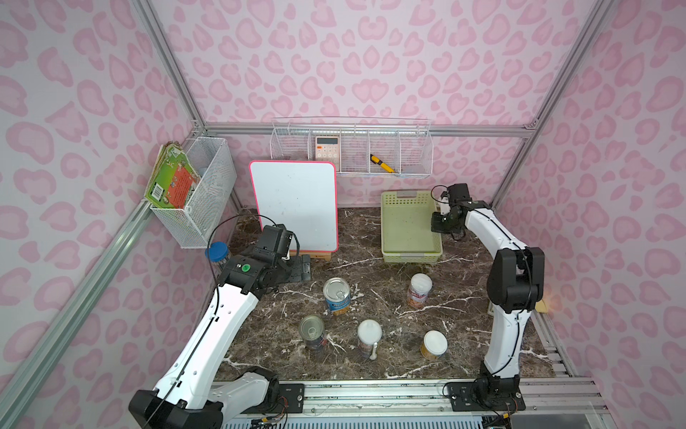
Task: Put the canned food in the basket
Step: Pick up the basket from the center of the board, then place the basket at the center of the board.
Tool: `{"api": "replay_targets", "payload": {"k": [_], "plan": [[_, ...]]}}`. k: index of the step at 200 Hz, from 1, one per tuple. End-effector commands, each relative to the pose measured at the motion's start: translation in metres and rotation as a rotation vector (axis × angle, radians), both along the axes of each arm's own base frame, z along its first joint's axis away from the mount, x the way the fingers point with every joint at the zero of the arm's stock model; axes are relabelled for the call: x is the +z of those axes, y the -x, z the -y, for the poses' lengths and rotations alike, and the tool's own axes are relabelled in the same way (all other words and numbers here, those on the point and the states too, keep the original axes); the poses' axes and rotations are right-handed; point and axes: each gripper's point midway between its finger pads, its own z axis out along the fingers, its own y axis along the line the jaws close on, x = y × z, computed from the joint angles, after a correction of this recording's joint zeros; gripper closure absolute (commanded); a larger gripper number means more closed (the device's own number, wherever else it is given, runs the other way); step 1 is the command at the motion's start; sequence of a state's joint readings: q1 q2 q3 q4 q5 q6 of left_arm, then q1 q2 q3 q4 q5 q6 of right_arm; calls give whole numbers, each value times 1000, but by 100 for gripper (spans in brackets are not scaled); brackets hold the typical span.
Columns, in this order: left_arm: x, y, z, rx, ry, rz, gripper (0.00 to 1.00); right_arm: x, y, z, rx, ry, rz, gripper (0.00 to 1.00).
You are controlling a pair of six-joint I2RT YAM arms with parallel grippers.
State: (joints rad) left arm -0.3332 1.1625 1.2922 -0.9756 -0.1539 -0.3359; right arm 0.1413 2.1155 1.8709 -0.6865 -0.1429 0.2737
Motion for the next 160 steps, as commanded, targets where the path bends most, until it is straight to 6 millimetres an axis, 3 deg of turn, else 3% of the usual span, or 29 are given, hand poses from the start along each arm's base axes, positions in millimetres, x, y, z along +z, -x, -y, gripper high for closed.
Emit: {"api": "replay_targets", "payload": {"k": [1,31,91,98,121,160], "plan": [[6,-6,7,-11,-12,26,1,4,2,-24,32,-27,-17,100],[10,-11,23,-60,-16,46,1,2,2,-50,100,-26,-11,100],[8,-22,53,-157,-26,49,1,-9,-3,-59,167,13,-75,100],[8,-24,57,-165,-24,49,1,-24,-3,-61,177,20,-101,100],[13,-29,68,-199,-13,64,1,-37,-8,-64,224,69,-111,100],[16,-37,80,-241,-18,73,1,-42,-21,-53,257,195,-68,100]]}}
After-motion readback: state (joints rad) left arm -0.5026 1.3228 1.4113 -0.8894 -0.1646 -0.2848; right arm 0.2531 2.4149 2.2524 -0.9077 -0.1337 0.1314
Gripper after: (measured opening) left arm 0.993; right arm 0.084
